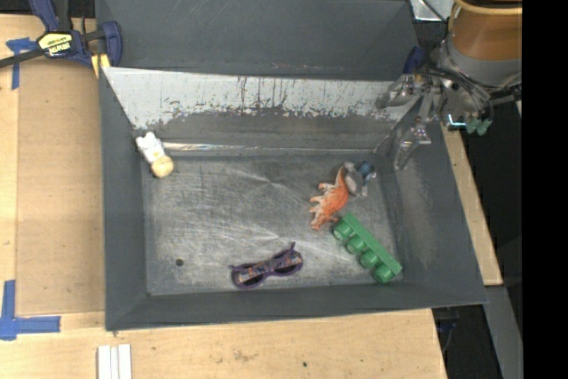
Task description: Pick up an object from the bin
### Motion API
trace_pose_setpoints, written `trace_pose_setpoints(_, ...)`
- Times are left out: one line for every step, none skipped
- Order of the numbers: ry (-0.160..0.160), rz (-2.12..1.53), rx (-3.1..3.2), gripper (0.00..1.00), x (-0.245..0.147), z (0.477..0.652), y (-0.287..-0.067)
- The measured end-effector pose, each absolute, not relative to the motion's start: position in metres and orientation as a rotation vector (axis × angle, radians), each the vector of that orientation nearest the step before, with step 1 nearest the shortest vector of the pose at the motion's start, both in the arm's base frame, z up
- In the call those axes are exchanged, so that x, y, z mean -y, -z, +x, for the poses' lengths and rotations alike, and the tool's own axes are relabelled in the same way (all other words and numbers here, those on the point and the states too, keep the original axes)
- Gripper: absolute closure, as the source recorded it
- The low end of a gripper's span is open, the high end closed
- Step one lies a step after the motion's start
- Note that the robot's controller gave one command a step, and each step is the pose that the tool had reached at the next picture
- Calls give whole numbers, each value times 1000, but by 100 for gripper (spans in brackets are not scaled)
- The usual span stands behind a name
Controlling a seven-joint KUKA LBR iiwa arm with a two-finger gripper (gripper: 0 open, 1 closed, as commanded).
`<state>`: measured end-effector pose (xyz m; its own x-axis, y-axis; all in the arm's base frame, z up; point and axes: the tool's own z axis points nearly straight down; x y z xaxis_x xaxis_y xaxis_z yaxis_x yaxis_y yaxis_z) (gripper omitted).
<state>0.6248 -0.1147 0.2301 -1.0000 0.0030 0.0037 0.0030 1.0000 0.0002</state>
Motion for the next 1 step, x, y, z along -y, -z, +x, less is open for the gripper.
trace_pose_setpoints(-2, -2, 3146, 0, 114, 626, -235)
